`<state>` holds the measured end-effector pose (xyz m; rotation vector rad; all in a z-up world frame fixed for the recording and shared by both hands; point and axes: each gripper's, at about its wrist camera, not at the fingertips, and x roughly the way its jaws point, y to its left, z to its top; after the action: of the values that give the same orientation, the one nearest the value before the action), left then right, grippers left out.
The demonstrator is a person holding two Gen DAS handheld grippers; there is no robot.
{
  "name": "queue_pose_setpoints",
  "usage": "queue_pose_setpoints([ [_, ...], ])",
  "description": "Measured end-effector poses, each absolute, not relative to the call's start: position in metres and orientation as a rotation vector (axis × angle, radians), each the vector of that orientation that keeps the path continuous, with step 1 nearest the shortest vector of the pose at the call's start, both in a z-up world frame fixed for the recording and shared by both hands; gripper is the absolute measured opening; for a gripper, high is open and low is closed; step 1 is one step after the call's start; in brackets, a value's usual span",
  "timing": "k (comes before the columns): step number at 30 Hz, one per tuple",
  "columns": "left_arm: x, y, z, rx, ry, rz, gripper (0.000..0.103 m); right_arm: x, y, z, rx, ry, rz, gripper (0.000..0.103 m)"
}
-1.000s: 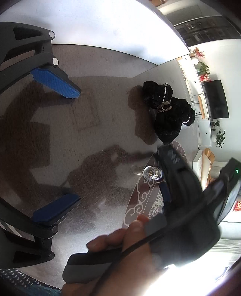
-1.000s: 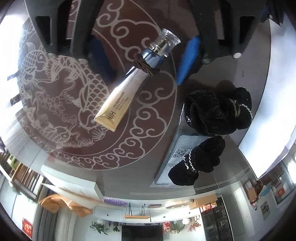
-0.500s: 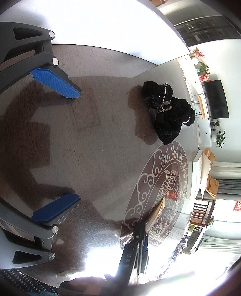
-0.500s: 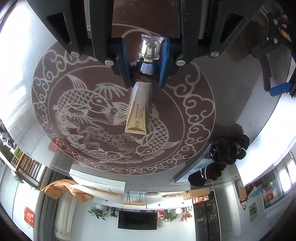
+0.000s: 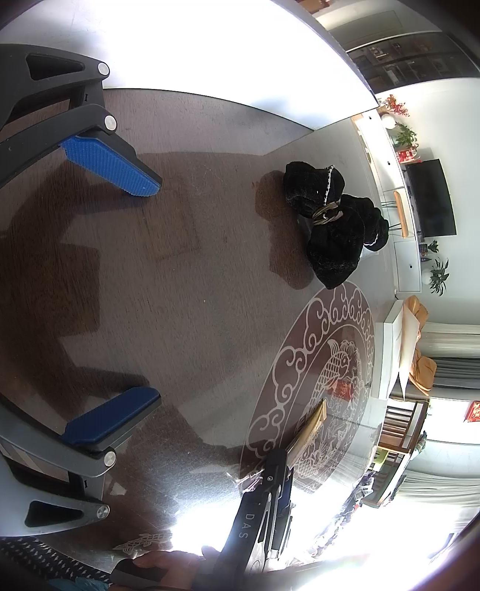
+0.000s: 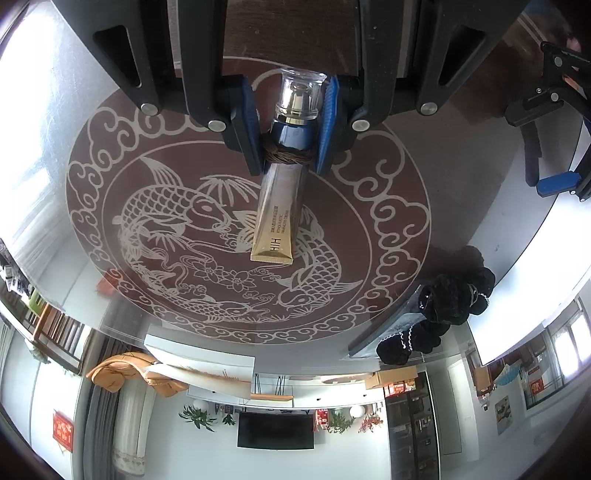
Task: Organize objects
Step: 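Close the right gripper around the cord-wrapped neck of the gold tube, then grasp the black pearl-trimmed scrunchies with the left gripper while the right gripper holds the tube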
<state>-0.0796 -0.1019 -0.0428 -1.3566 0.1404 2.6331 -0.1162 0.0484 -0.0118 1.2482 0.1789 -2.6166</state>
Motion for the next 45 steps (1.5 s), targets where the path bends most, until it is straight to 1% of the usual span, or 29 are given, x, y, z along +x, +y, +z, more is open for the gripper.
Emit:
queue_pose_setpoints([
  [2, -0.08, -0.102, -0.043, -1.357, 0.14, 2.633, 0.103, -0.116, 0.048, -0.012, 1.248, 0.182, -2.618, 0.03],
  [4, -0.08, -0.102, -0.043, -1.356, 0.14, 2.633, 0.103, -0.116, 0.048, -0.012, 1.252, 0.188, -2.626, 0.035],
  [5, -0.08, -0.102, -0.043, -1.356, 0.14, 2.633, 0.103, -0.117, 0.048, -0.012, 1.26, 0.193, -2.644, 0.044],
  [6, -0.08, -0.102, -0.043, -1.356, 0.141, 2.633, 0.103, -0.118, 0.051, -0.013, 1.272, 0.183, -2.659, 0.051],
  [7, -0.08, -0.102, -0.043, -1.356, 0.141, 2.633, 0.103, -0.119, 0.055, -0.013, 1.281, 0.152, -2.658, 0.053],
  [8, -0.08, -0.102, -0.043, -1.356, 0.141, 2.633, 0.103, -0.12, 0.057, -0.013, 1.281, 0.125, -2.645, 0.059],
  [9, -0.08, -0.102, -0.043, -1.356, 0.14, 2.633, 0.103, -0.12, 0.056, -0.013, 1.278, 0.132, -2.635, 0.064],
  [10, -0.08, -0.102, -0.043, -1.356, 0.14, 2.633, 0.103, -0.119, 0.052, -0.014, 1.281, 0.167, -2.635, 0.065],
  [12, -0.08, -0.102, -0.043, -1.356, 0.14, 2.633, 0.103, -0.118, 0.049, -0.013, 1.274, 0.205, -2.646, 0.065],
  [13, -0.08, -0.102, -0.043, -1.356, 0.14, 2.633, 0.103, -0.119, 0.049, -0.013, 1.277, 0.194, -2.642, 0.065],
  [15, -0.08, -0.102, -0.043, -1.356, 0.14, 2.633, 0.103, -0.121, 0.054, -0.014, 1.283, 0.157, -2.63, 0.07],
  [17, -0.08, -0.102, -0.043, -1.356, 0.14, 2.633, 0.103, -0.12, 0.05, -0.015, 1.284, 0.178, -2.628, 0.072],
  [28, -0.08, -0.103, -0.041, -1.369, 0.135, 2.647, 0.103, -0.121, 0.049, -0.016, 1.289, 0.17, -2.621, 0.075],
  [30, -0.079, -0.108, -0.028, -1.328, 0.079, 2.688, 0.103, -0.121, 0.048, -0.016, 1.29, 0.174, -2.618, 0.077],
  [33, -0.085, -0.113, 0.005, -1.218, 0.026, 2.768, 0.103, -0.121, 0.048, -0.016, 1.29, 0.174, -2.617, 0.077],
  [37, -0.127, -0.116, 0.036, -1.184, -0.022, 2.877, 0.103, -0.121, 0.048, -0.016, 1.29, 0.174, -2.617, 0.077],
  [39, -0.16, -0.125, 0.043, -1.189, -0.086, 2.916, 0.103, -0.121, 0.048, -0.016, 1.29, 0.174, -2.617, 0.077],
  [42, -0.217, -0.139, 0.031, -1.281, -0.191, 2.962, 0.103, -0.121, 0.048, -0.016, 1.29, 0.175, -2.617, 0.077],
  [45, -0.249, -0.146, -0.003, -1.439, -0.179, 2.948, 0.103, -0.121, 0.048, -0.016, 1.29, 0.175, -2.617, 0.077],
])
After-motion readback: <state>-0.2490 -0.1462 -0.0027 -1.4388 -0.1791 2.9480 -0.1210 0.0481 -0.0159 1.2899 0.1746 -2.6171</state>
